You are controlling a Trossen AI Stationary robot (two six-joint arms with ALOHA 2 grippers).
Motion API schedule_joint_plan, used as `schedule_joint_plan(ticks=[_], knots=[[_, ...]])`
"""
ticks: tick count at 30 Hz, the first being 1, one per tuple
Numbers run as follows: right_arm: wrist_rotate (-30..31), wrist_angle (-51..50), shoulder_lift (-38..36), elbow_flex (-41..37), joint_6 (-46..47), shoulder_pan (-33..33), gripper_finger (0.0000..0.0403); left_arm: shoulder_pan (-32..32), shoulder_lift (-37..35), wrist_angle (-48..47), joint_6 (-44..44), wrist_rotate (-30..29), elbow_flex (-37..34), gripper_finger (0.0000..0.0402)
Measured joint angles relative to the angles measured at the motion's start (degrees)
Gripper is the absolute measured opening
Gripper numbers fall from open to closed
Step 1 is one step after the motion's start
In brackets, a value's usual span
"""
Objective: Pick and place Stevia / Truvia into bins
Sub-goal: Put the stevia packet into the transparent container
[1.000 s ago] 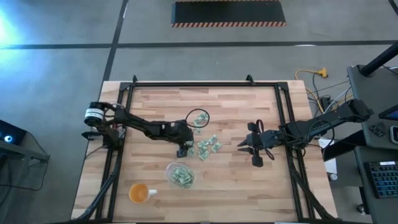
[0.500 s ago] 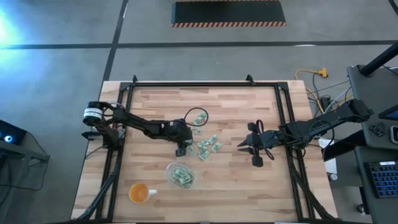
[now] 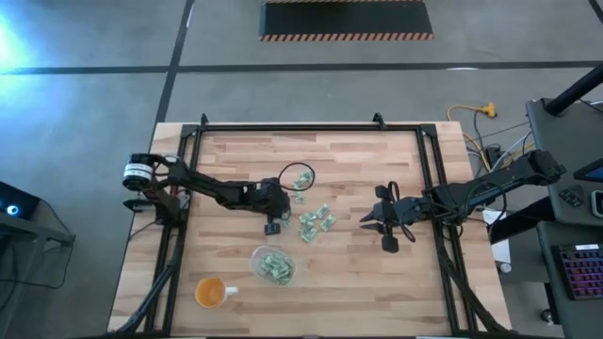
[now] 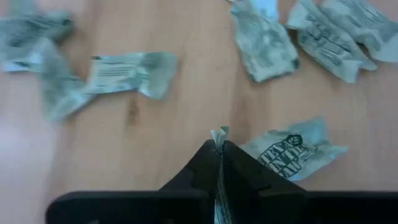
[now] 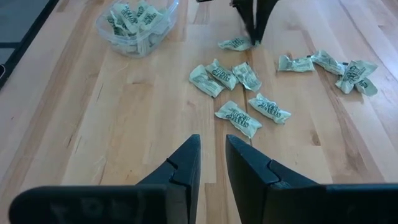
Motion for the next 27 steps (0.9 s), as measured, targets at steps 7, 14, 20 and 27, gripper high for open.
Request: schedule_joint_plan(ticks=[7, 14, 20, 27], knots=[[0.00, 0.00, 0.02, -0.02, 0.00, 0.01, 0.0068, -0.04, -2.55, 0.57, -0.22, -5.67, -0.01, 0.0002], [-0.02, 0.02, 0.04, -0.06, 0.00, 0.00, 0.0068, -1.06, -5.78, 0.28, -2.01, -3.47, -0.20, 0.0001], [0.00, 0.06, 0.04, -0.37, 0.04, 0.00, 0.0068, -4.04, -9.60, -1.87, -2.32, 7.45, -0.15, 0.0001], [0.00, 0.36, 0.02, -0.72, 0.12, 0.00, 0.0068, -9.79, -13.49, -2.58, -2.15, 19.36, -0.77, 0.0001]])
